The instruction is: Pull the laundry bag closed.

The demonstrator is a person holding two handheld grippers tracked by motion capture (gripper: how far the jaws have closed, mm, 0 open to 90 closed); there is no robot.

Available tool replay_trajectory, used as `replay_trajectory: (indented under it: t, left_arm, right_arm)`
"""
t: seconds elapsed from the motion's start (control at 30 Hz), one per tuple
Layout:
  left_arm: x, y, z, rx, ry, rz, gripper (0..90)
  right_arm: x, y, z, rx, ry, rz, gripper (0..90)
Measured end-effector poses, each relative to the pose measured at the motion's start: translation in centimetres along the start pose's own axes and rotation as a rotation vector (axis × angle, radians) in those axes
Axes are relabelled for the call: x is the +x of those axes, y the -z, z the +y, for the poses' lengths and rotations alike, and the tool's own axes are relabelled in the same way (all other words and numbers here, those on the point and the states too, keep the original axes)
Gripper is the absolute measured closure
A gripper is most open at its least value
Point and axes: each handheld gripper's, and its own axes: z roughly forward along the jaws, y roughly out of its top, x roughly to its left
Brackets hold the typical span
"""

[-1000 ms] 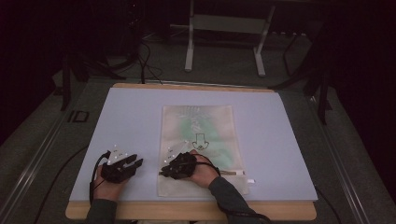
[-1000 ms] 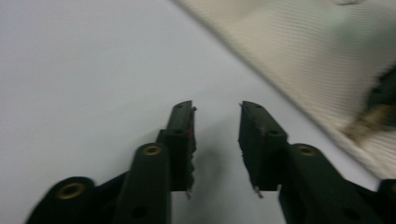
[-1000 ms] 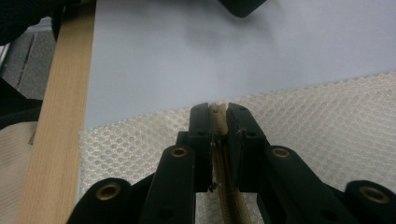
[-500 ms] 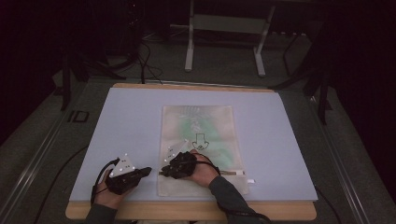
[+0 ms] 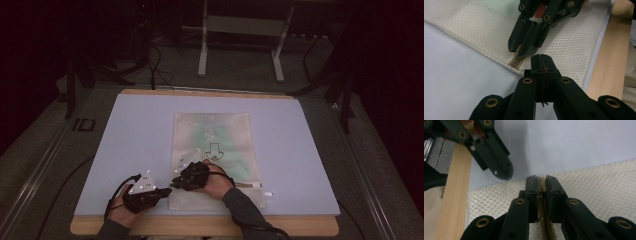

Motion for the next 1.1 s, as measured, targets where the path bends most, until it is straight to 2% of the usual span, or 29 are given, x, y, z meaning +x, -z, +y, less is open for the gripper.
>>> replay_trajectory:
  t: [0.13, 0.23, 0.57, 0.7, 1.1]
  left_arm:
    - [0.0, -0.7, 0.0, 0.026, -0.014, -0.009, 89.0]
    - [-0.3, -1.1, 0.0, 0.060, -0.041, 0.007, 89.0]
    - [-0.5, -1.5, 0.1, 0.082, -0.057, 0.004, 89.1]
    - [-0.7, -1.7, 0.3, 0.099, -0.066, 0.023, 89.4]
    - [-0.5, -1.8, 0.4, 0.112, -0.025, 0.014, 89.9]
  right_arm:
    - [0.0, 0.0, 0.1, -0.004, -0.002, 0.000, 81.1]
    - [0.1, 0.0, 0.1, 0.000, -0.006, 0.001, 81.1]
    - [0.1, -0.1, -0.2, 0.000, -0.011, 0.001, 81.2]
    - [0.0, -0.1, -0.5, -0.003, -0.017, 0.003, 81.3]
    - [0.0, 0.1, -1.1, 0.000, -0.006, 0.001, 81.9]
